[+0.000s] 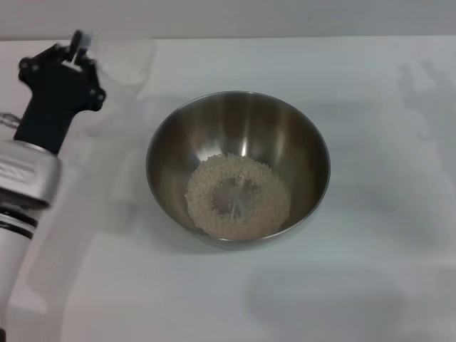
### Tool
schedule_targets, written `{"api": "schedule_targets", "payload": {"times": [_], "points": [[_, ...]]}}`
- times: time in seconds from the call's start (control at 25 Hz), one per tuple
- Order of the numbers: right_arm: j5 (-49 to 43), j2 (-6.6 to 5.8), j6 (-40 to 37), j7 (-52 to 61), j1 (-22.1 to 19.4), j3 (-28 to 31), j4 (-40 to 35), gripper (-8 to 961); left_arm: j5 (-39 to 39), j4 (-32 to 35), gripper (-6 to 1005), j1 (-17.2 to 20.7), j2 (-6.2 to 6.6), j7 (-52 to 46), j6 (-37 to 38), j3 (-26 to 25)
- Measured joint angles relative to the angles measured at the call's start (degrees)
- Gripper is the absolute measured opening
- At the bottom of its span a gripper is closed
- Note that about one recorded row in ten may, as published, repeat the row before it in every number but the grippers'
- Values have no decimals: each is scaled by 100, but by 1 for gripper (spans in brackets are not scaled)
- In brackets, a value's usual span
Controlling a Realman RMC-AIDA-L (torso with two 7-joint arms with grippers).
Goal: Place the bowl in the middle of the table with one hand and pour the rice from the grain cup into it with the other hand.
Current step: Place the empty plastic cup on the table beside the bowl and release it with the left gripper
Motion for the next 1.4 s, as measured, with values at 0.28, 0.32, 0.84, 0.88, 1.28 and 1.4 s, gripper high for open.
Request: {"api": "schedule_targets", "payload": {"times": [0.28,0.32,0.84,0.88,1.28,1.4], "points": [[0,5,-3,12,-7,-2,-13,513,-529,341,29,-193,20,-1687,-1064,-39],[0,6,-4,13,-7,-3,-14,513,-529,341,29,-193,20,-1687,-1064,-39],[0,8,33,18,38,-3,-38,513,-591,437,29,-382,5,-1902,-2133,-246],[0,8,33,18,38,-3,-38,514,-591,438,29,-383,5,-1905,-2136,-247],[0,-6,54,19,55,-2,-40,514,-593,440,35,-407,11,-1935,-2155,-248],[0,-8,57,19,57,-2,-40,514,-593,440,194,-402,15,-2020,-2158,-248]]}}
